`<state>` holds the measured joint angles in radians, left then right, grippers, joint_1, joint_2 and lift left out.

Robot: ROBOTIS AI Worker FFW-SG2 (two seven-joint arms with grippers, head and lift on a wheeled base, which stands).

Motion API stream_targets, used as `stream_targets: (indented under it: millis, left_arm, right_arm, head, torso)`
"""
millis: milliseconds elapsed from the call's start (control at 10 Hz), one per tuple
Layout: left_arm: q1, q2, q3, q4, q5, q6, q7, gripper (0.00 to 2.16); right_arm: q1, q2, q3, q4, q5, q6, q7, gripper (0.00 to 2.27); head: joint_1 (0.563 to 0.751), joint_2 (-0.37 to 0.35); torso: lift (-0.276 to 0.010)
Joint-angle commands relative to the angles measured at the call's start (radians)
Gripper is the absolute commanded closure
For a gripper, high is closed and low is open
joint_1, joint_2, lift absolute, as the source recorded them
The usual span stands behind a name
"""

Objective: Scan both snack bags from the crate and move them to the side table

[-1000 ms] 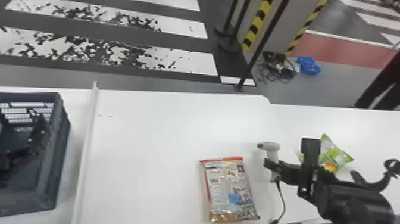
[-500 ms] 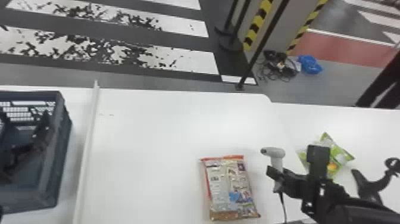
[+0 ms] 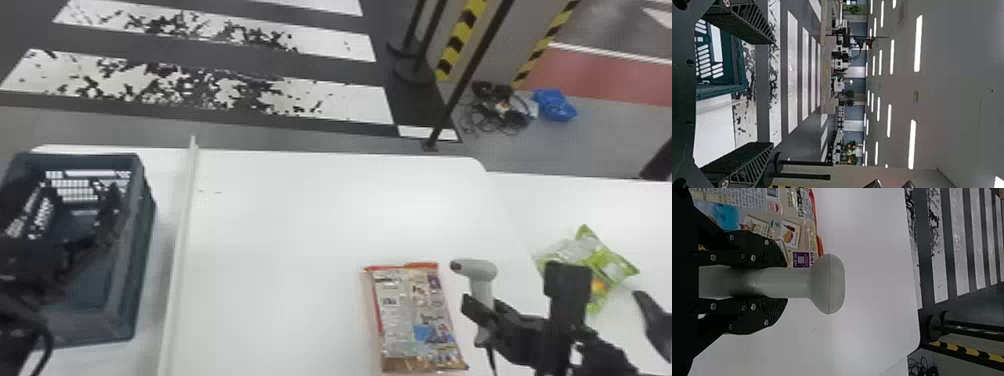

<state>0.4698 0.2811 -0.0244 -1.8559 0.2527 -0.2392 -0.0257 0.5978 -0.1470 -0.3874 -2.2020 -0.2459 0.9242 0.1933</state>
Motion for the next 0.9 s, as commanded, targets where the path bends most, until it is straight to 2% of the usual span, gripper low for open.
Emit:
stream_targets:
  millis: [0, 200, 500, 800]
  left_arm:
    - [0.001, 0.000, -0.006, 0.014, 0.005, -0.031, 0.000, 0.07]
    - [0.007, 0.000, -0.006, 0.017, 0.005, -0.059, 0.004, 0.07]
    - [0.027, 0.000, -0.002, 0.014, 0.005, -0.105, 0.009, 0.07]
    - [0.036, 0.000, 0.006, 0.012, 0.005, -0.136, 0.010, 0.07]
  right_arm:
    - [0.046, 0.021, 0.027, -0.056, 0.002, 0.017, 0.000, 2.24]
    - [0.089, 0.033, 0.096, -0.120, 0.022, 0.051, 0.000, 2.24]
    - [0.120, 0.035, 0.203, -0.142, 0.066, 0.054, -0.008, 2.24]
    - [0.152, 0.035, 0.328, -0.154, 0.146, 0.057, -0.078, 2.24]
  head:
    - [0.695, -0.188]
    - [0.695, -0.145]
    - [0.695, -0.061]
    - [0.695, 0.017]
  torso:
    - [-0.029]
    - [-0.029]
    - [-0.029]
    - [-0.029]
